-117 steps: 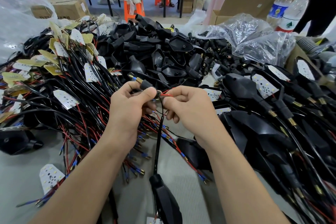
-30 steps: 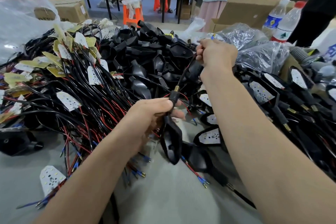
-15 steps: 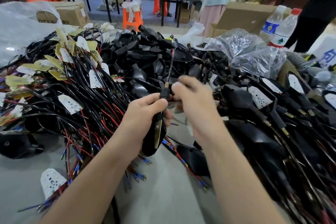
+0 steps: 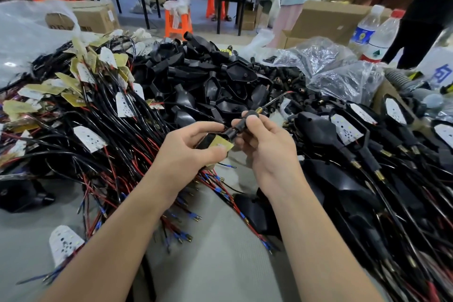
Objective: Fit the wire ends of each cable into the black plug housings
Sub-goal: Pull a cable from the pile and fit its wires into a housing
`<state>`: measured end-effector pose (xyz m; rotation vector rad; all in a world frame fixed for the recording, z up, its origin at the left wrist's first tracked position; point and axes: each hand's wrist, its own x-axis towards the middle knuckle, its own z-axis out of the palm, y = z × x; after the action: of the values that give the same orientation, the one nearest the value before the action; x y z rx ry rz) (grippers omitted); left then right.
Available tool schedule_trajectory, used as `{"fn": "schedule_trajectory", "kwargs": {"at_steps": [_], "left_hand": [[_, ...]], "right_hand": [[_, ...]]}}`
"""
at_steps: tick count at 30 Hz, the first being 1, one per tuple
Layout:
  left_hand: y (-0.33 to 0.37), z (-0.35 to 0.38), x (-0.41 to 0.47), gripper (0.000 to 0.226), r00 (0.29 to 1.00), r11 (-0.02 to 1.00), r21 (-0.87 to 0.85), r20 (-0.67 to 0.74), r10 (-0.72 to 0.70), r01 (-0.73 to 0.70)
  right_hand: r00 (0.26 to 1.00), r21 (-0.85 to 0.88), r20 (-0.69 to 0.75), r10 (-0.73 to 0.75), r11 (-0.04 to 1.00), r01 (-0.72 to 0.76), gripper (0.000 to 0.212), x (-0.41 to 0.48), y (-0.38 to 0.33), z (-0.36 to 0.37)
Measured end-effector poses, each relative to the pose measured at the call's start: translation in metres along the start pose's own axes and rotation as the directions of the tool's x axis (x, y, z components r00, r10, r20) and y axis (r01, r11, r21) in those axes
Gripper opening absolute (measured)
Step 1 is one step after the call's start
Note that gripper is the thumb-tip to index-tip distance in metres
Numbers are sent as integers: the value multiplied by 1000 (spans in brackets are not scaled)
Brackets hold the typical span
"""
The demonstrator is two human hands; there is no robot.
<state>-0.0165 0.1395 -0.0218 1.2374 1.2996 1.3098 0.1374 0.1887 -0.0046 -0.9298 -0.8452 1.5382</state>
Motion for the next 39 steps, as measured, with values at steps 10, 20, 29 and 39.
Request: {"fn": "schedule_trajectory", "kwargs": {"at_steps": [10, 20, 29, 39], "left_hand": [[1, -2, 1, 58, 996, 994, 85, -43, 72, -68], [1, 2, 2, 21, 990, 990, -120, -130, 63, -79], [-5, 8, 2, 12, 941, 981, 44, -279, 193, -188], [-14, 7, 12, 20, 935, 977, -206, -355, -18, -60]], "right_hand": [[1000, 38, -16, 10, 999, -9, 13, 5, -4, -11], [987, -32, 137, 80, 997, -77, 3, 3, -3, -16], [989, 39, 144, 26, 999, -32, 18, 1, 5, -11], [988, 87, 151, -12, 996, -1, 26, 4, 10, -10]]}}
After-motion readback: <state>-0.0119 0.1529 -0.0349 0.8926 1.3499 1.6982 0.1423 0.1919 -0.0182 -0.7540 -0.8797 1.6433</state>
